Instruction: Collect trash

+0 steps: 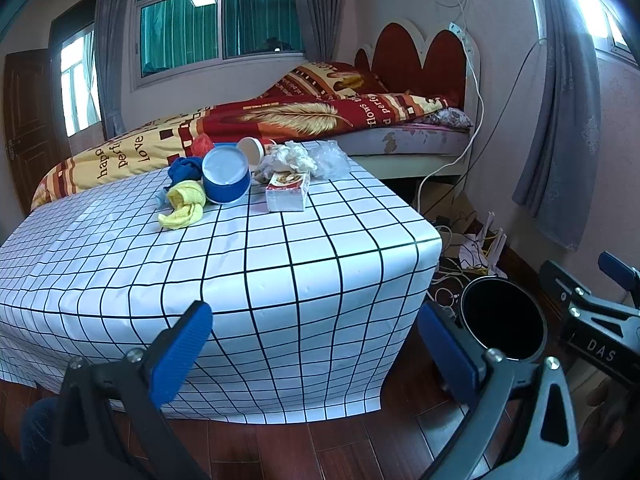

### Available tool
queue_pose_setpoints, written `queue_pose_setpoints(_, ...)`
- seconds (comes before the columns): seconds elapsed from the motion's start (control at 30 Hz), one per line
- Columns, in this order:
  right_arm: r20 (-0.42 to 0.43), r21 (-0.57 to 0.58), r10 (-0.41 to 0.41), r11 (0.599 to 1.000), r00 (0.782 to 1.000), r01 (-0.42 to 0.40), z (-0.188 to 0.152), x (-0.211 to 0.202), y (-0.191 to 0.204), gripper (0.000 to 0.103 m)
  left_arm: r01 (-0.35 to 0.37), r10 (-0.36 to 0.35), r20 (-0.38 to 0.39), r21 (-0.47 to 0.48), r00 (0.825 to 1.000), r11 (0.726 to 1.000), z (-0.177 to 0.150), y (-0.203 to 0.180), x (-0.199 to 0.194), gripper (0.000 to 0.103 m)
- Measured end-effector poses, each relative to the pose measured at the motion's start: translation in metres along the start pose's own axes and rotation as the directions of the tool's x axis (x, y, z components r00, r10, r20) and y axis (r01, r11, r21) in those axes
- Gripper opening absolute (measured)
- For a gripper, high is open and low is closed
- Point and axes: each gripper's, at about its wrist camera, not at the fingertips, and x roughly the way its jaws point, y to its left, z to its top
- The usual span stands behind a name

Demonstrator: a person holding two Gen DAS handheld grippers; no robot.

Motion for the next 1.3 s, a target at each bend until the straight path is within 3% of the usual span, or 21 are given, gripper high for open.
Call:
queue_pose_setpoints(0.83, -0.007, -0.004, 0.001, 1.0, 1.0, -0.001, -0.001, 0.0, 0.002, 0.103, -0.001, 0.001, -0.004, -0.003, 1.0, 1.0, -0.004, 0.002, 0.0, 0.103)
queue_pose_setpoints(1.03, -0.029, -0.011, 0.034, 0.999, 0.999, -0.035, 0.0, 0.006, 0.004, 0.103, -0.011, 0.011, -0.005, -0.013, 1.0, 1.0, 0.0, 0.01, 0.004, 0.103)
queue_pose_setpoints(1.3, -0.085, -0.095, 0.131, 0.986, 0.988, -0.139, 0.015, 0.033, 0.037, 0.103, -0.118, 0.118, 0.001, -0.052, 0.993, 0.992, 0.021, 0.055, 0.023, 0.103)
